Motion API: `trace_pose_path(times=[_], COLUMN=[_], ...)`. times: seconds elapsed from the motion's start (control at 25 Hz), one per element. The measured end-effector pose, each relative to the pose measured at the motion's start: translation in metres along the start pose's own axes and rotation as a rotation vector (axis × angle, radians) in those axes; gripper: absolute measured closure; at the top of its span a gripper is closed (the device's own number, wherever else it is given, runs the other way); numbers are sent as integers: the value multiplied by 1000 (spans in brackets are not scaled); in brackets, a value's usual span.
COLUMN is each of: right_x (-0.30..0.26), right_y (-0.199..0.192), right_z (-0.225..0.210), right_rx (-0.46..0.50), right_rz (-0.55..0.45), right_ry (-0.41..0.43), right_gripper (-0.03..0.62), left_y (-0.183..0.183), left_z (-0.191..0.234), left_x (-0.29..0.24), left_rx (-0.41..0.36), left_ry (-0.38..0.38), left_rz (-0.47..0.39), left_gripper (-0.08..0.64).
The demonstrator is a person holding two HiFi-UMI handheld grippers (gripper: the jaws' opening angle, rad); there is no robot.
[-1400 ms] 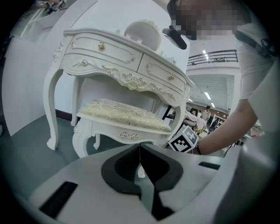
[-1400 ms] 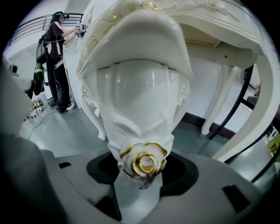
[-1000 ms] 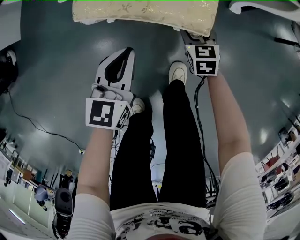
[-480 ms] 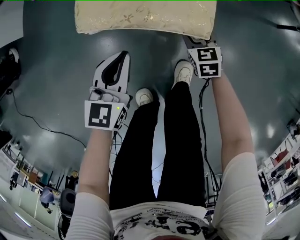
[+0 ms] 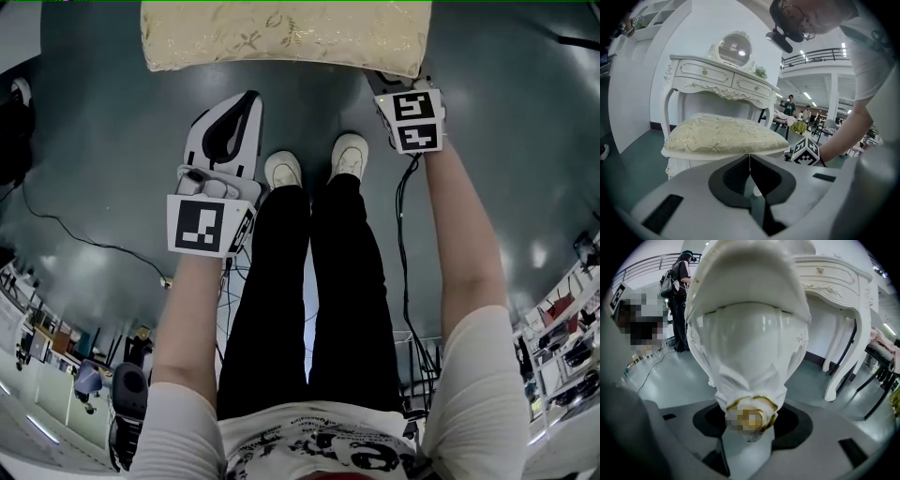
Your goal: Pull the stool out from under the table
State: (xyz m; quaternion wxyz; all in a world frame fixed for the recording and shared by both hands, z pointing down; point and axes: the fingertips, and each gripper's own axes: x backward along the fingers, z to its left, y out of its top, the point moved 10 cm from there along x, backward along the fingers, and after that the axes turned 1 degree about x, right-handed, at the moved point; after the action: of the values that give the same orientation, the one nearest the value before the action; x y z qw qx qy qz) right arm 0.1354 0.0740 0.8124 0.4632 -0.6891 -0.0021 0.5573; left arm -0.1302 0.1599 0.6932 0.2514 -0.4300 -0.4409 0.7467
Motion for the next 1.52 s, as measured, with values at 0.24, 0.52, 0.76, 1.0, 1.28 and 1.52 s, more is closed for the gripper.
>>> trace_pose_path(times=[0.24,0.52,0.76,1.0,1.28,1.52], right_x=[13,21,54,122,212,298], right_y=[-9,-5,3,32,130,242], right_z=[7,4,15,19,16,11], right_rx=[16,9,-49,-249,-297,-222], right_rz=[17,59,97,53,-106,-278], right_ry=[19,-45,-137,-166,-151,-154], right_gripper=[333,331,331,524,571,572], left_y=[-4,21,46,75,158,268], left_z=[-16,-32,-33,-40,-53,-67], left_x=[11,4,18,35,62,96], left_rx=[33,58,89,90,76,18], left_ry=[9,-13,-22,-2,1,3], left_rz=[7,-12,-17,-14,-65,-153], left_gripper=[540,540,540,538,540,539])
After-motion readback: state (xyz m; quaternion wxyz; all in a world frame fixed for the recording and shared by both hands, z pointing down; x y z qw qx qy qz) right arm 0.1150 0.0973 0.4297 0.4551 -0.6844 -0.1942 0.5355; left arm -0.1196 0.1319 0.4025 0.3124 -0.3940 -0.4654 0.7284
